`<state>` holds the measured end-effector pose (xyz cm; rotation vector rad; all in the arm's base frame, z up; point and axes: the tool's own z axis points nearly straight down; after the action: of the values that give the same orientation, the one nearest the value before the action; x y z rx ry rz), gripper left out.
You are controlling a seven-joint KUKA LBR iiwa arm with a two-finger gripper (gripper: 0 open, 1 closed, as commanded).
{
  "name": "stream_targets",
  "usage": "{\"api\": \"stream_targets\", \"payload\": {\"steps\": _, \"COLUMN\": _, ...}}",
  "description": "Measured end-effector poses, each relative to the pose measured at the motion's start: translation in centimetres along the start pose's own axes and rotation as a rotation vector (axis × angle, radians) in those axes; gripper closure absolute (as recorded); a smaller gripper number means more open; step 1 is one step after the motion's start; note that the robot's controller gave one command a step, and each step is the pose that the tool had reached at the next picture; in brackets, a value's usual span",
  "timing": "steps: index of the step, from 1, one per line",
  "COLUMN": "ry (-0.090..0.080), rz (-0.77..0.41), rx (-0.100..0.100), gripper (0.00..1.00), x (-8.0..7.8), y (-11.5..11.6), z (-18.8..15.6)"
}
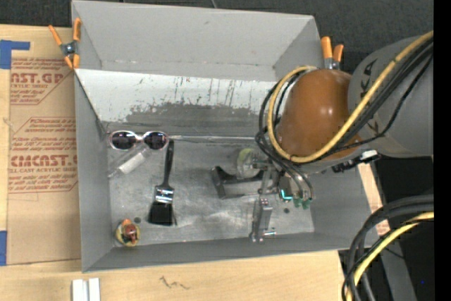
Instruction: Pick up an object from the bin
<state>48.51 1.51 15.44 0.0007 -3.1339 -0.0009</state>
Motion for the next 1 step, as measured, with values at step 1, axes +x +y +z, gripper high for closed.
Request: {"api": "stream_targets", "payload": {"steps": 1, "ry": -0.007, "rz": 0.0, "rx": 0.0, "gripper": 0.0, "x": -0.19, "y": 0.0, "z": -0.32}}
